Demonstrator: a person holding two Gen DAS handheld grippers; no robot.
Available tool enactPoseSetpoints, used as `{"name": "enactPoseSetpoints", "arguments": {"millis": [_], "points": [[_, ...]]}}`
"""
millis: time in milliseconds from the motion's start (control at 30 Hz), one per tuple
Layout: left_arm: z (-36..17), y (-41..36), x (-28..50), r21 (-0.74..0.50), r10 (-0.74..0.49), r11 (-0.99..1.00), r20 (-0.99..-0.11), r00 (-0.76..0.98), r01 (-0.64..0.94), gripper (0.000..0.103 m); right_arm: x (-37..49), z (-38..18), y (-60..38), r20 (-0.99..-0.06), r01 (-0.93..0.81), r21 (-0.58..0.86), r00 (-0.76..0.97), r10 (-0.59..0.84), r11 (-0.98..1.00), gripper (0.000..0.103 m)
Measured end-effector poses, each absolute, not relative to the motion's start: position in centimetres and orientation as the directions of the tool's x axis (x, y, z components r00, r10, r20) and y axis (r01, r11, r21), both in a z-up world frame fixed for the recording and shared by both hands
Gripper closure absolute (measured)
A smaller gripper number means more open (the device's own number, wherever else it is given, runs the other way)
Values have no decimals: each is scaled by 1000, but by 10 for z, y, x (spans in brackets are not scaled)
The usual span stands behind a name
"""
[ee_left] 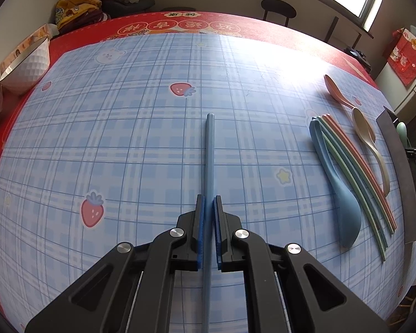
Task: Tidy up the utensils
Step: 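Carry the mint-green spoon into the steel tray and open the right gripper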
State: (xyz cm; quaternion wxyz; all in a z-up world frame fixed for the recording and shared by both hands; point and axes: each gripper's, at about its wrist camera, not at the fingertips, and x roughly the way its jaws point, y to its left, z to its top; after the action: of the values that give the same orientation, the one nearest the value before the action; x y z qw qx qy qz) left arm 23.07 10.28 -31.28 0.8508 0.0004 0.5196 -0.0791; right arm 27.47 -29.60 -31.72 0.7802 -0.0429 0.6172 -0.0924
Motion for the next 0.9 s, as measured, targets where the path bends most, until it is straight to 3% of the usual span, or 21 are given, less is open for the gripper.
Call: {"name": "enactPoseSetpoints", "arguments": {"millis": [433, 700, 900], "points": [[-313, 101, 230, -81, -133, 988, -886, 444, 135, 95, 261, -288, -310, -941, 175, -175, 260, -217, 969, 95], [-313, 96, 230, -52, -117, 987, -887, 447, 154, 97, 219, -263, -312, -917, 286, 10, 384, -105, 958, 95], [-311, 107, 232, -122, -160, 986, -896, 414, 116, 97, 182, -257, -293, -868, 316, 162, 497, -17, 935, 95]]}}
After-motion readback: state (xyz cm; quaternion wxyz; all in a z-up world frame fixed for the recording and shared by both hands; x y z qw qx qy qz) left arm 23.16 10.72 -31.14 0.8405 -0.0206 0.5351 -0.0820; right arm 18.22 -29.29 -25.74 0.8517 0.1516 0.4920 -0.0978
